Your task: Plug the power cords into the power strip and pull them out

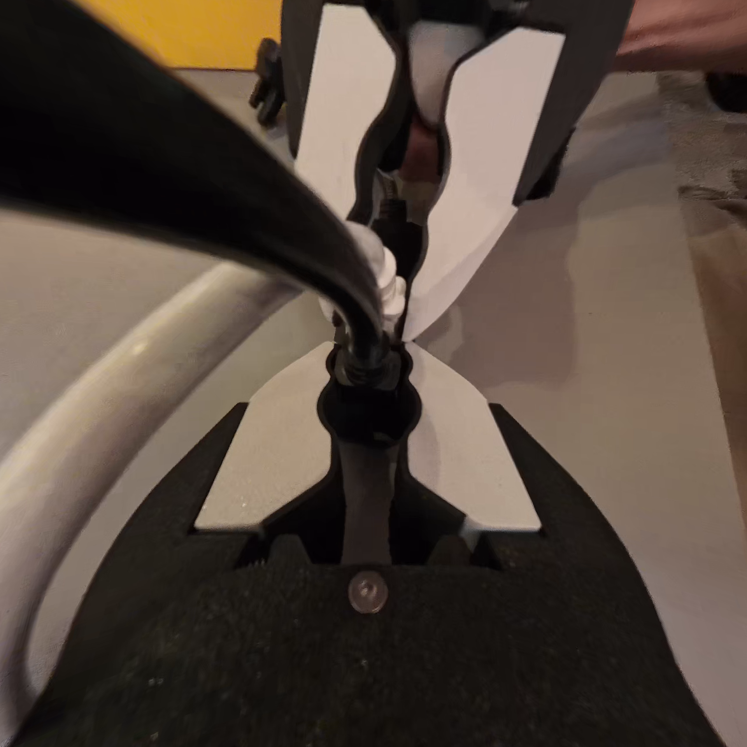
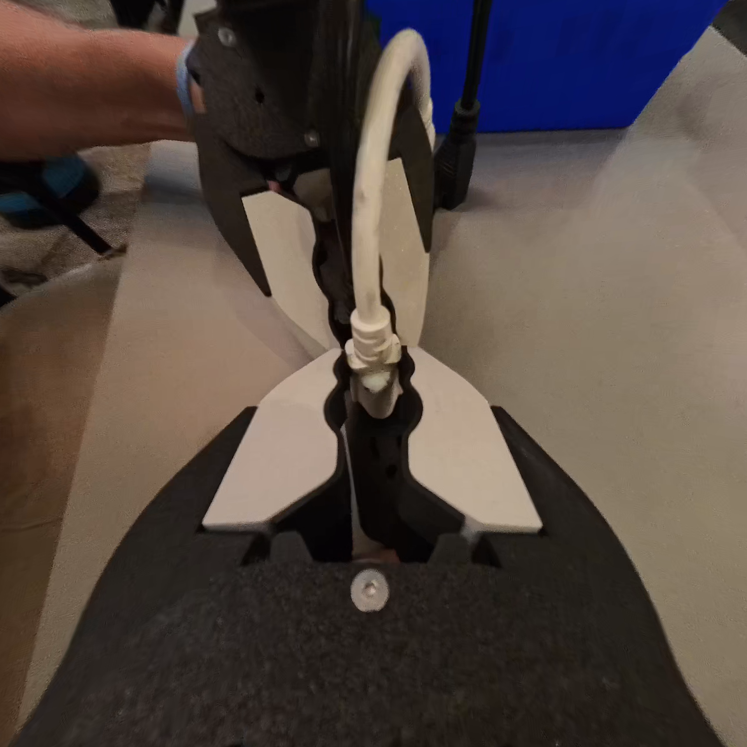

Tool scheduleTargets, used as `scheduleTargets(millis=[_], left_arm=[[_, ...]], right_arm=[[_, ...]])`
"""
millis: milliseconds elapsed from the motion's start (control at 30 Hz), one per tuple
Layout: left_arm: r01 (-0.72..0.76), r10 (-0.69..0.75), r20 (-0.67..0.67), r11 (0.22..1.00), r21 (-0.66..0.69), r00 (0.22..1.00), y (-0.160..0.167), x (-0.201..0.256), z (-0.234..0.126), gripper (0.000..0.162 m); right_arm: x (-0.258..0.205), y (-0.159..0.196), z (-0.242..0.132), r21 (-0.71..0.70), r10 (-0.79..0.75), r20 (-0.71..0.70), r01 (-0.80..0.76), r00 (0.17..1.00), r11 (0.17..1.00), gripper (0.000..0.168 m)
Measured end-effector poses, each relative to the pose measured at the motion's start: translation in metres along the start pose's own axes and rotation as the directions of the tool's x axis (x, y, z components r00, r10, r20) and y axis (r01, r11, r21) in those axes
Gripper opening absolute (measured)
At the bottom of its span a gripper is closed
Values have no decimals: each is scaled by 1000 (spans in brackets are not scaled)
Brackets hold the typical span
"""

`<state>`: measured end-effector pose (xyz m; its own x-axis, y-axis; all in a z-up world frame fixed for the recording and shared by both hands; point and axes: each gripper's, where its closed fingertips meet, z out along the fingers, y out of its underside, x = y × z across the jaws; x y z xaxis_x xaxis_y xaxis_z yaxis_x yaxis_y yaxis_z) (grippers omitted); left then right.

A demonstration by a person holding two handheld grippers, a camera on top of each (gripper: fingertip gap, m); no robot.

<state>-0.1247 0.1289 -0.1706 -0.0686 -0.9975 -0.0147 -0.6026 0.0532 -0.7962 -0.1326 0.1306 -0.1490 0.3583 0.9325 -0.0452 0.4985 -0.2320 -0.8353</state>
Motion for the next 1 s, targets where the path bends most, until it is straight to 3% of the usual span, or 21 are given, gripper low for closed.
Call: scheduleTargets(millis=[133,300,400,467,600,733,867,933,967,1000], left_arm=[[4,-3,-42,1000,23,999,2,11,-1,29],[12,-12,-31,1000,22,999,2,7,-3,28],[3,-3,-27,1000,13,1000,0,8,1,28],[-3,3,2,1000,-14,1000,-1,2,3,28],[-1,1,-49,1000,8,999,1,11,0,29],[8,-9,-5,1000,-20,1000,-1,2,2,28],[15,-14,-42,1000,14,999,3,7,-2,28],[12,-12,-30,1000,7,999,-1,5,2,28],[5,-5,-25,1000,6,1000,-3,6,5,27],[0,0,-21,1000,-1,1000,-2,7,4,28]], right_arm=[[-10,7,-7,19,-8,67,7,998,1000,24],[-6,0,0,-13,2,14,-2,1000,1000,23],[-5,6,-10,39,35,75,-38,997,999,23],[3,1,-3,11,52,11,-52,999,999,23],[-7,7,-11,36,61,88,-64,994,997,23],[2,-2,-1,23,78,19,-78,997,997,22],[-3,2,-15,79,91,81,-97,993,992,23],[-2,-9,-10,90,71,45,-75,996,993,23],[-5,-35,-9,189,132,90,-147,987,971,22],[-6,-43,-14,199,92,74,-105,993,974,23]])
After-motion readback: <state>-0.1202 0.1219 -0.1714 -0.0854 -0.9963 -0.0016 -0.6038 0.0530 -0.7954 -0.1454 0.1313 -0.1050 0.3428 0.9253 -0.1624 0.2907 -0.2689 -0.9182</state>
